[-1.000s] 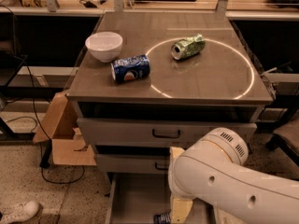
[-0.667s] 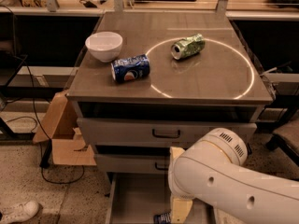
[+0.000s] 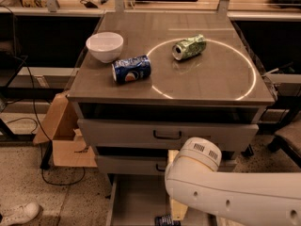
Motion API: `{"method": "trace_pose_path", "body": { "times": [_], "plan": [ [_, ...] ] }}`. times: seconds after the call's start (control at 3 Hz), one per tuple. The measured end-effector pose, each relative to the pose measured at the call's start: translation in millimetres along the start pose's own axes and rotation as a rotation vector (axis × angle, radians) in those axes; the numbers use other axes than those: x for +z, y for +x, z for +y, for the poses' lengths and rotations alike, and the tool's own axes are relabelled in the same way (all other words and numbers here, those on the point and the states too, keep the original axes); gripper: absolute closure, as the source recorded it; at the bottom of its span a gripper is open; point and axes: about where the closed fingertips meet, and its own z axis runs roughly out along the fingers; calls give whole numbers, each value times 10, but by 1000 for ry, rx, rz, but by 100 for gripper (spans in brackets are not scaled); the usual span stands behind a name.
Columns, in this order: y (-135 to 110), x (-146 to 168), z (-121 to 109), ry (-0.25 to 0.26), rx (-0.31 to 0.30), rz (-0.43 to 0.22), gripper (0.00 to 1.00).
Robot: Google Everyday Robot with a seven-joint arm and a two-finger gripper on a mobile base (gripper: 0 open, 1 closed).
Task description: Pick rxbar blueberry from bottom drawer and place on counter
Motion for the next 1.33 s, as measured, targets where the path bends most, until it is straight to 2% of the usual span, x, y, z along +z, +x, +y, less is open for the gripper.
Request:
{"method": "trace_pose_path", "body": {
  "times": [0.33, 0.67, 1.0, 1.33],
  "plan": [
    [98, 230, -16, -10, -29, 42, 0],
    [65, 261, 65, -2, -51, 45, 0],
    [76, 480, 197, -15, -64, 50, 0],
    [175, 1025, 380, -65, -81, 91, 0]
  ]
}}
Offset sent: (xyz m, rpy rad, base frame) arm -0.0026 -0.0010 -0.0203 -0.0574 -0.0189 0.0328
